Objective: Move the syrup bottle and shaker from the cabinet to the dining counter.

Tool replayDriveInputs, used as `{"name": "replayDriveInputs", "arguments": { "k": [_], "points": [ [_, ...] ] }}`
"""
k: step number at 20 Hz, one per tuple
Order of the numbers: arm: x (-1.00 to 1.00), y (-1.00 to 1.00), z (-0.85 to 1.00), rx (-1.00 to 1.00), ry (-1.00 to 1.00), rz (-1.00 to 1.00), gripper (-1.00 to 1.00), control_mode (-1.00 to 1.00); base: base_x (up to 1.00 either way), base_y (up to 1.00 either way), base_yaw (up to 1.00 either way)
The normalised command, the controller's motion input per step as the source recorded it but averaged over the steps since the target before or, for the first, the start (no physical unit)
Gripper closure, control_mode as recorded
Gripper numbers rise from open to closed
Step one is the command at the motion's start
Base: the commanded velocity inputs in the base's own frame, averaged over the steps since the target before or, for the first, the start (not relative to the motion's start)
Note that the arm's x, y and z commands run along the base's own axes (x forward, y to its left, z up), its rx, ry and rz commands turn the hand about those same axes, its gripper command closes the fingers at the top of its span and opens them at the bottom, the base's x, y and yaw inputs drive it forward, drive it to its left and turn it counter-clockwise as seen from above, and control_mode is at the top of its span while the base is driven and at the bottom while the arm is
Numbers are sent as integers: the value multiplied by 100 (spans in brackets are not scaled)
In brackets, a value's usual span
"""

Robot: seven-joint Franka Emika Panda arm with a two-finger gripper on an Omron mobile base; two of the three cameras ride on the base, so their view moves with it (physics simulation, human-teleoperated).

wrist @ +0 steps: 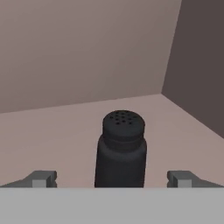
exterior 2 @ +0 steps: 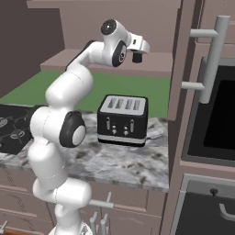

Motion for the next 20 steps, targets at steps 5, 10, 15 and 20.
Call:
{"name": "replayDriveInputs", "arguments": {
  "k": [5, 10, 15, 20],
  "points": [
    [30, -4, -1, 0, 0, 0, -100, -100, 0, 0, 0],
    [26, -6, 0, 0, 0, 0, -100, -100, 0, 0, 0],
    [19, -12, -1, 1, 0, 0, -100, -100, 0, 0, 0],
    [9, -17, -1, 0, 0, 0, 100, -100, 0, 0, 0]
  ]
}}
